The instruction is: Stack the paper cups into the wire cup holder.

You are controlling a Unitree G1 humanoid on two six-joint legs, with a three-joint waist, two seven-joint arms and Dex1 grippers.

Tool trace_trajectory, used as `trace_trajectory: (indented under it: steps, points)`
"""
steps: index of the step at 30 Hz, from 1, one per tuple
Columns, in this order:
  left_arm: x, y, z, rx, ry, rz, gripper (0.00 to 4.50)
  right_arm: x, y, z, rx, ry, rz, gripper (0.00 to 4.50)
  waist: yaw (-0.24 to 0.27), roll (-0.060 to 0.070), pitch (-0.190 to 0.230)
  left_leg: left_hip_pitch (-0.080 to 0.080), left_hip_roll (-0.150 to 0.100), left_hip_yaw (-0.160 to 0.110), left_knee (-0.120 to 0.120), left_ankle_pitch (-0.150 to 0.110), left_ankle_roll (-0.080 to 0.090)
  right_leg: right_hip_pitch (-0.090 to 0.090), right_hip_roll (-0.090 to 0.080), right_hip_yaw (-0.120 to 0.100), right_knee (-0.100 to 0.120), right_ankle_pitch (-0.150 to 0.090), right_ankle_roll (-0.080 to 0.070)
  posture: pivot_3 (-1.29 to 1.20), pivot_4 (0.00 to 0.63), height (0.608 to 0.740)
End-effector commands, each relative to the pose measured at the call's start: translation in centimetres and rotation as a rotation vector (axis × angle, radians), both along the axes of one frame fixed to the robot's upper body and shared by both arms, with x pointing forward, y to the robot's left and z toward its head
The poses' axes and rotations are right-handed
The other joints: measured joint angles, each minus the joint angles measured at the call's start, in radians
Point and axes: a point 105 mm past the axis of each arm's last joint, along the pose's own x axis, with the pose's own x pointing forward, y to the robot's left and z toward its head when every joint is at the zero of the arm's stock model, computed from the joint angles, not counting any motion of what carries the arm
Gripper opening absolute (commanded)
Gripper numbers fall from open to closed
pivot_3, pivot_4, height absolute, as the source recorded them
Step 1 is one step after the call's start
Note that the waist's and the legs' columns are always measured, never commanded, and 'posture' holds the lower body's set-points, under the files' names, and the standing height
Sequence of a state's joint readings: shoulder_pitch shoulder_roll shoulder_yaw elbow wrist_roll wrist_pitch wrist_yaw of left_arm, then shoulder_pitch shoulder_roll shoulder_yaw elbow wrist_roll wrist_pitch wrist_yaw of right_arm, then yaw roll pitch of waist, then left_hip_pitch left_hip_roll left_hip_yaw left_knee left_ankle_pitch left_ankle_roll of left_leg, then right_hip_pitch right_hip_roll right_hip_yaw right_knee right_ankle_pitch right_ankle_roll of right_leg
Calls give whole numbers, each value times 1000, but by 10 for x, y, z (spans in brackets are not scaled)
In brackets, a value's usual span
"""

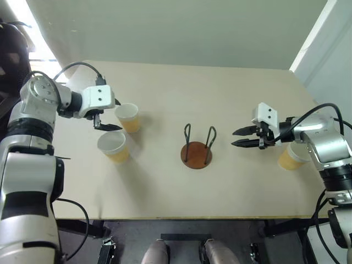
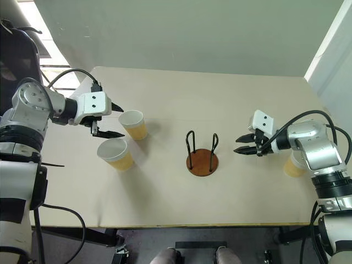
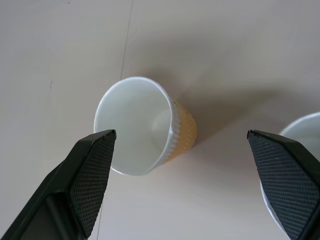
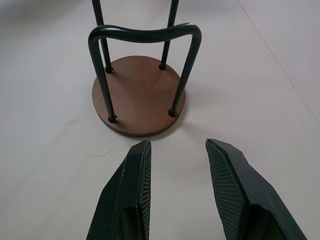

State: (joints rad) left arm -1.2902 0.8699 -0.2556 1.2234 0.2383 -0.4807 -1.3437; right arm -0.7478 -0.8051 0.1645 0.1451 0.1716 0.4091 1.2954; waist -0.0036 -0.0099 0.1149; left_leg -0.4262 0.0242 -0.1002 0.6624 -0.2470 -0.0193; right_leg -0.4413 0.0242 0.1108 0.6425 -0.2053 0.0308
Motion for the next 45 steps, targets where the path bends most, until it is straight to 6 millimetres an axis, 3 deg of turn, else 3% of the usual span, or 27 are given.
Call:
trace_trajectory:
  steps: [1, 7, 14, 31, 41, 45]
  points:
    - [-1, 3, 13, -2, -41, 1, 4500, 2, 8, 23, 14, -86, 34, 1692, -1, 0, 0, 0, 0, 0, 0, 0, 0, 0, 0, 0, 0, 0, 0, 0, 150, 740]
    - [-2, 5, 8, -10, -17, 12, 4500, 3, 18, 40, 58, -117, 72, 1692, -4, 0, 0, 0, 0, 0, 0, 0, 0, 0, 0, 0, 1, 0, 0, 0, 150, 740]
    - [-4, 12, 2, 15, 14, 34, 4500, 3, 21, 41, 65, -115, 83, 1692, -3, 0, 0, -1, 0, 0, 1, 0, 0, -1, 0, 0, 0, 0, 0, 0, 150, 740]
    - [6, 5, 28, 79, -89, 51, 4500, 1, 12, 37, 42, -97, 73, 1692, -6, 0, 0, -3, 0, 0, 2, 1, 2, -3, 0, 0, 1, 0, 0, 0, 150, 740]
    - [8, 11, 7, 130, -67, 64, 4500, 1, 13, 35, 47, -95, 72, 1692, -9, 0, 0, -3, 2, 2, 2, 2, 3, -4, 1, 0, 1, 0, 1, 0, 150, 740]
    - [13, 4, 1, 152, -95, 48, 4500, 0, 13, 34, 49, -94, 71, 1692, -7, 0, 0, -3, 3, 3, 3, 2, 3, -4, 2, 0, 2, 1, 1, 0, 150, 740]
